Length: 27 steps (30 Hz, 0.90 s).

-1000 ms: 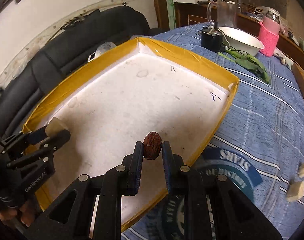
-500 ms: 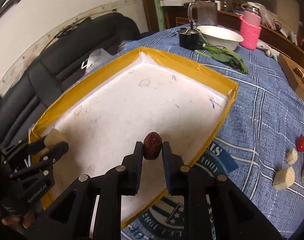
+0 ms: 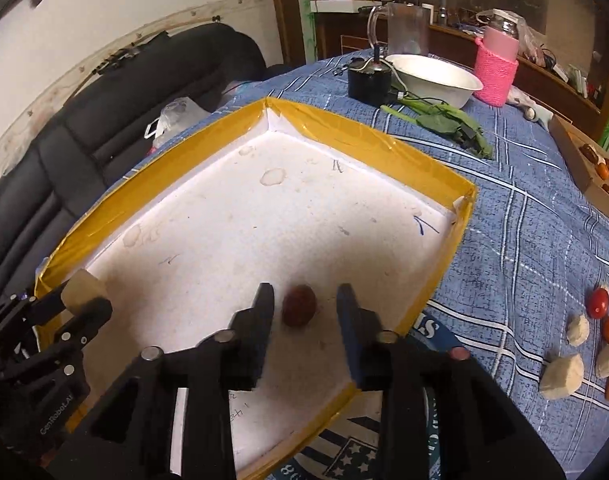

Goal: Organize fruits
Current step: 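Carry the bun and date to the white tray and release both, then move both tools back toward the fruits on the table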

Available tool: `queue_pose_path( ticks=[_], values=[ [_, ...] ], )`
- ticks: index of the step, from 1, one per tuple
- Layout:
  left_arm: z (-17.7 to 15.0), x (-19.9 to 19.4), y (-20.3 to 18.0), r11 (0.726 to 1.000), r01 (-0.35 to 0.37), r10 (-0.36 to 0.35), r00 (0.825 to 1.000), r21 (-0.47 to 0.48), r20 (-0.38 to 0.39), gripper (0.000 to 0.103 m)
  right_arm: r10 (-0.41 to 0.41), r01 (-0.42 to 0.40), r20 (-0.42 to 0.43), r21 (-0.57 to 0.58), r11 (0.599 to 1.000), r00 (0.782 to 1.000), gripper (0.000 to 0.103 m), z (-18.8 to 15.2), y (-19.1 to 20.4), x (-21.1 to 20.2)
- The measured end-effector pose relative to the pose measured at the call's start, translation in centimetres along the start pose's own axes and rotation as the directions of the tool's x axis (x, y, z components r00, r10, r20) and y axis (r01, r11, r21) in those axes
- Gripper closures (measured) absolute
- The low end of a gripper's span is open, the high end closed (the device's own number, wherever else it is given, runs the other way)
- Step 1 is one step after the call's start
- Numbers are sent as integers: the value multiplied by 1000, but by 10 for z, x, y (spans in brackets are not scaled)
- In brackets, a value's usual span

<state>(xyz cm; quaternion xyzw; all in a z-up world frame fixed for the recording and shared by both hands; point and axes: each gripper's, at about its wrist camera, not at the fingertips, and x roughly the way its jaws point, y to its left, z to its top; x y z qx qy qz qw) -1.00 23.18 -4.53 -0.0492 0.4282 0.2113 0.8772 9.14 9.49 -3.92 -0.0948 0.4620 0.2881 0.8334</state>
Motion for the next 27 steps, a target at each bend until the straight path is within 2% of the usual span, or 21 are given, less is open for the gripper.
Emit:
queue_pose_path(
  ticks=[1,3,9,12,14,19,27],
  values=[
    [0,-2,0,1000,-8,8,1000,0,7,39,-7,7,2,4,1000,1000,69,-1,-2,-1],
    [0,-7,0,1000,-14,14,999,-2,32,31,-9,9,9,7,1000,1000,64,-1,-4,-4],
    [-1,-23,-5,999,-31,29,997,18,76,23,4,-8,82,53,999,997,50,-7,-17,-34],
    [-2,-32,-10,999,-30,27,995,32,95,19,0,-12,132,89,996,991,38,-13,-28,-56],
    [-2,-38,-15,998,-34,28,993,44,112,19,-11,-9,163,126,992,987,24,-20,-39,-72],
    [-2,-57,-33,996,-30,16,987,85,157,17,-36,-3,186,204,979,982,19,-38,-69,-103],
    [-4,-81,-66,989,5,-36,977,147,209,14,-135,80,198,264,961,971,12,-78,-106,-144]
  ],
)
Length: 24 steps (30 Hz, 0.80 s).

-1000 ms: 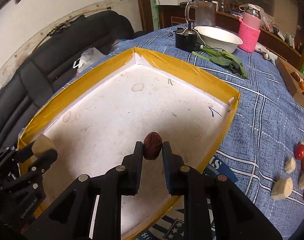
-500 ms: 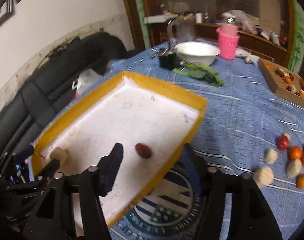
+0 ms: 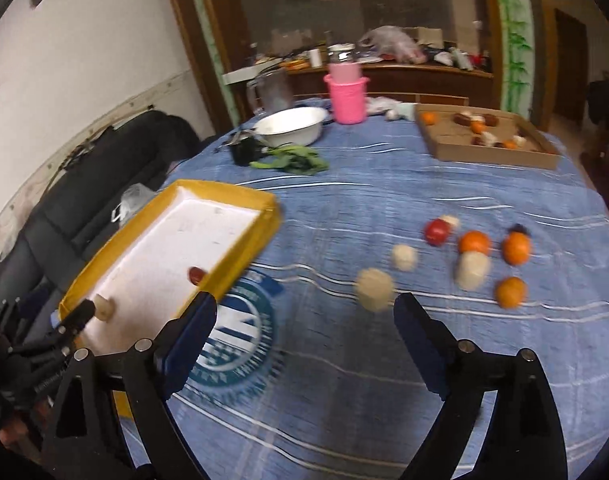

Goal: Organize fruits
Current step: 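Move both tools back toward the fruits on the table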

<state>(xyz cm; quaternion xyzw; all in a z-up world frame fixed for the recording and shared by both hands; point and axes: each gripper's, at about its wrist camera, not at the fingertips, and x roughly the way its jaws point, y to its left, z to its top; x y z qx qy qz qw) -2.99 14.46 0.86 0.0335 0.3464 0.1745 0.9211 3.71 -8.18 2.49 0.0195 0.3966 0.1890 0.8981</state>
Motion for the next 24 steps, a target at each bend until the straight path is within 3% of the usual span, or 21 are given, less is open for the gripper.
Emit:
queue_pose_path(
  ticks=[6,10,16,18,22,24],
  values=[
    [1,-12,-25,998,55,-56,998,32,13,12,-65,64,52,26,998,997,11,-17,-37,-39],
    [-3,-18,-47,989,139,-140,990,51,11,11,-124,119,83,64,991,989,11,-39,-70,-66],
    [-9,-8,-94,962,252,-247,968,103,-52,10,-179,178,0,113,978,984,12,-77,-109,-65],
    [-11,-6,-107,955,274,-268,961,114,-68,10,-177,179,-28,112,977,984,18,-85,-113,-58],
    [-8,-3,-122,946,305,-298,951,108,-79,10,-163,168,-74,68,984,984,51,-87,-107,-35],
    [-6,-2,-127,942,322,-315,946,96,-77,10,-150,155,-93,54,986,984,55,-84,-105,-21]
  ],
)
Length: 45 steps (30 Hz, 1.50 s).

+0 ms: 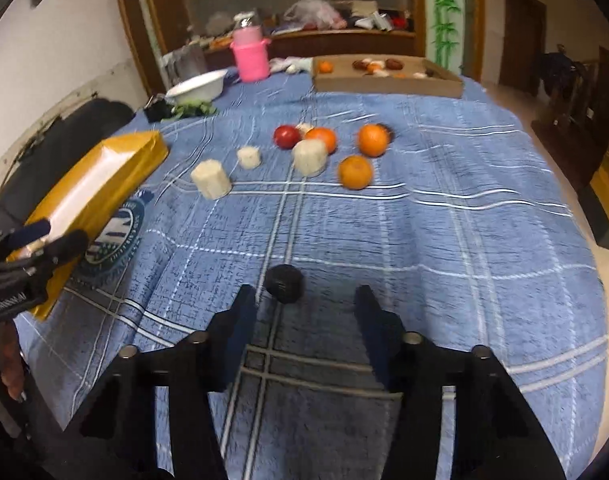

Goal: Organize fruits
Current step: 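Move both tools back toward the fruits on the table, then grasp a round beige bun with the left tool while the right tool grasps the dark plum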

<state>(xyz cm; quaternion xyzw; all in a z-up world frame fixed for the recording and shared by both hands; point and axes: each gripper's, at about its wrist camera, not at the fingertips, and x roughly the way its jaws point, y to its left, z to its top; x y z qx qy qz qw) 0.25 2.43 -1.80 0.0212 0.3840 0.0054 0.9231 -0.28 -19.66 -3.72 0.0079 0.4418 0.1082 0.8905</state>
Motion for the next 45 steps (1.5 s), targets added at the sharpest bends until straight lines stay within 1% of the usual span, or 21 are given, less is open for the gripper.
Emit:
queue_pose_path(
  ticks=[1,3,4,5,6,9,11,13,17,18,19,20,21,22,27,37,39,45],
  values=[
    [2,2,-2,1000,4,-4,1000,-3,-4,10,2,-2,-5,-3,1000,1000,55,1,1,5],
    [8,8,-6,1000,19,-19,1000,-9,-9,10,13,-13,-18,-19,1000,1000,59,2,5,14],
    [11,11,-8,1000,24,-24,1000,-10,-9,10,15,-16,-27,-26,1000,1000,63,3,7,19],
    [14,15,-12,1000,30,-30,1000,-10,-7,10,25,-26,-54,-29,999,998,74,4,8,25],
    [17,19,-14,999,35,-35,999,-9,-7,10,31,-33,-70,-29,999,997,79,4,8,28],
    [26,34,-29,998,67,-67,997,0,-29,10,39,-41,-59,-31,999,997,82,4,5,25],
    [32,46,-42,996,89,-89,995,17,-34,10,61,-61,-54,-11,998,997,82,2,-2,22],
    [38,58,-53,995,92,-91,995,30,-42,10,72,-71,-46,20,997,996,82,0,-9,19],
    [50,81,-67,995,92,-91,994,21,-53,11,99,-97,-17,72,993,995,82,-1,-19,13],
    [52,86,-70,995,95,-94,994,21,-59,15,104,-102,-14,79,992,995,82,-1,-20,12],
    [53,93,-73,996,89,-87,994,25,-69,27,105,-104,-9,84,991,994,82,0,-19,12],
    [53,98,-75,996,82,-79,993,31,-85,36,104,-104,-4,89,991,995,82,0,-20,11],
    [53,104,-78,996,81,-77,991,39,-107,59,105,-104,2,93,990,995,82,-1,-21,9],
    [52,110,-79,995,91,-85,987,41,-134,69,104,-104,5,96,990,995,82,0,-21,8],
    [47,103,-76,993,111,-105,986,35,-128,69,95,-96,9,98,991,995,82,0,-21,7],
    [23,60,-68,991,128,-123,988,40,-97,69,67,-73,40,151,986,997,82,-8,-25,-9],
    [18,52,-66,990,136,-132,987,38,-95,69,62,-69,51,162,984,997,82,-11,-24,-14],
    [6,29,-60,990,132,-129,989,44,-75,69,50,-61,67,173,983,996,82,-21,-18,-27]
  ],
)
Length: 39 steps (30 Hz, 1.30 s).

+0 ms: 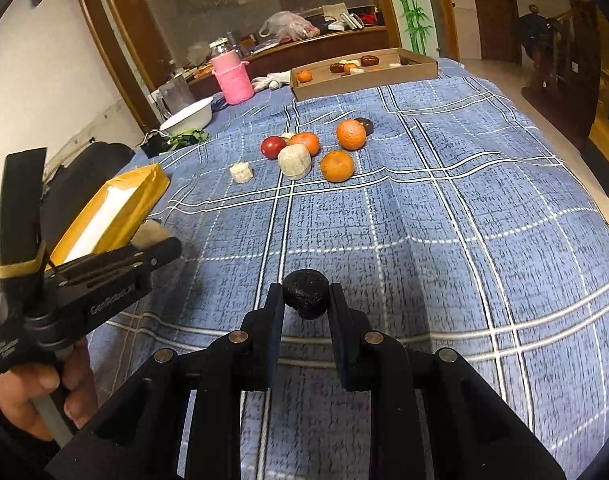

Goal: Organize fruits
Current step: 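Grasp a round beige bun with the left tool while the right tool grasps the dark plum, then carry the bun and plum into the white tray and release both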

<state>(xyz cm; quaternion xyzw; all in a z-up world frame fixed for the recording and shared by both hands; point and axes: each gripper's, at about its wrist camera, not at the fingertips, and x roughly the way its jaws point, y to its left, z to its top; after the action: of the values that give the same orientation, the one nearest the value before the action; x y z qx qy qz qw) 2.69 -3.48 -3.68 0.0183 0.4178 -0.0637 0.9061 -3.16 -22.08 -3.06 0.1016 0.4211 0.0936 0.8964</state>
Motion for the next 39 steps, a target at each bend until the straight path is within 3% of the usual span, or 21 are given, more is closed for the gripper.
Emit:
queue_pose_path(
  ticks=[39],
  values=[
    [-5,-49,37,997,-43,48,995,-61,82,69,36,-32,46,-93,995,998,82,5,46,-20]
  ],
)
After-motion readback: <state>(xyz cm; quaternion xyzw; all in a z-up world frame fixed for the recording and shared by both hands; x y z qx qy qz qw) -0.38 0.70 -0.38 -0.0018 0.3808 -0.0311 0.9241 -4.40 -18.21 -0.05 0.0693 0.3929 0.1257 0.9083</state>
